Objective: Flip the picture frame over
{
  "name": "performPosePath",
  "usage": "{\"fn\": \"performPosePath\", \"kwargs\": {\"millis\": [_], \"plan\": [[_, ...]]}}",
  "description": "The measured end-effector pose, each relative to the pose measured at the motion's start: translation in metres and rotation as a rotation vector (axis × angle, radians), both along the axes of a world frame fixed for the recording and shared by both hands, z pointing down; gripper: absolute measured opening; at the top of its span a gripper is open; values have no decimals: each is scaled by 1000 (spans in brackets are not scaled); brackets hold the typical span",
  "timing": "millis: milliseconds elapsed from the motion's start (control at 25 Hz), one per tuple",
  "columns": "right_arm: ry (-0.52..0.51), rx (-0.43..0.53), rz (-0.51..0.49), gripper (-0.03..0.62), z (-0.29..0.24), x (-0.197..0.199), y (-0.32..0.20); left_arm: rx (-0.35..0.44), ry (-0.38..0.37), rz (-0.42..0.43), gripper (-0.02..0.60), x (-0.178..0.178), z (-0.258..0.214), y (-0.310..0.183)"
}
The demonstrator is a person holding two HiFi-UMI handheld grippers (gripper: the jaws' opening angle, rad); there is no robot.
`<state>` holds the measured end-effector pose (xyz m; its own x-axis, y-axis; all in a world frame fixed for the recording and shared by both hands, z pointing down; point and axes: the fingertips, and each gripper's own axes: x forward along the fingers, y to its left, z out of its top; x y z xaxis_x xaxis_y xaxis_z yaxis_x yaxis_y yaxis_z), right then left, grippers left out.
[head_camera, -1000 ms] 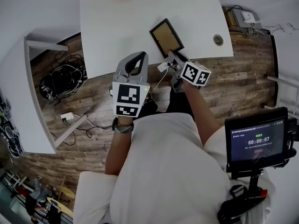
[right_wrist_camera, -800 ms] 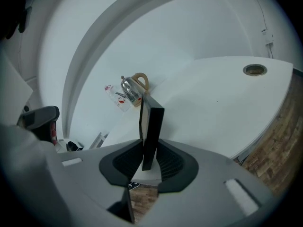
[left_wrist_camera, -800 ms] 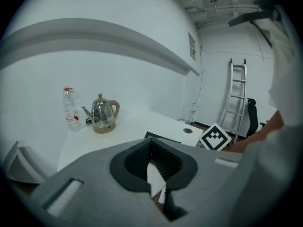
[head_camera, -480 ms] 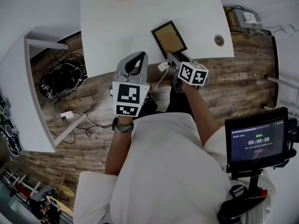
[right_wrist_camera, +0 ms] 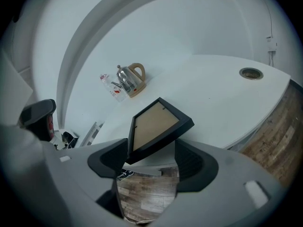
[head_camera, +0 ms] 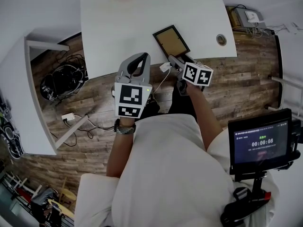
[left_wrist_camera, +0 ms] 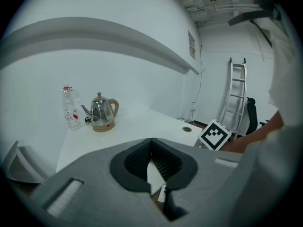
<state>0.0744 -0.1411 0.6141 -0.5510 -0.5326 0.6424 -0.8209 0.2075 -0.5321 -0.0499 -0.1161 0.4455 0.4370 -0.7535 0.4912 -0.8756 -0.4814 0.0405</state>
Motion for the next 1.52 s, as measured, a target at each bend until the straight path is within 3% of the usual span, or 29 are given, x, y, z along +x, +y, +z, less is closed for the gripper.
{"fn": "performPosePath", "kwargs": {"millis": [160, 480, 640, 760, 920, 1280, 1520], "plan": [[-4, -27, -20, 330, -2, -1, 4, -2, -1, 0, 3, -3, 2, -2], [-3, 58, -22, 328, -41, 33, 10, 28, -14, 9, 5, 31, -15, 9], [18, 235, -81, 233, -91, 32, 9, 55, -16, 18, 4, 42, -26, 16], [37, 368, -129, 205, -127, 16, -4, 69, -10, 20, 3, 33, -31, 6], [31, 522, -174, 121, -175, -4, -18, 104, -7, 9, 3, 23, -42, -8], [54, 779, -174, 7, -270, -16, -44, 224, -7, 3, 3, 10, -89, -38], [91, 894, -188, 3, -312, -24, -51, 295, -7, -12, 3, -3, -119, -53]]}}
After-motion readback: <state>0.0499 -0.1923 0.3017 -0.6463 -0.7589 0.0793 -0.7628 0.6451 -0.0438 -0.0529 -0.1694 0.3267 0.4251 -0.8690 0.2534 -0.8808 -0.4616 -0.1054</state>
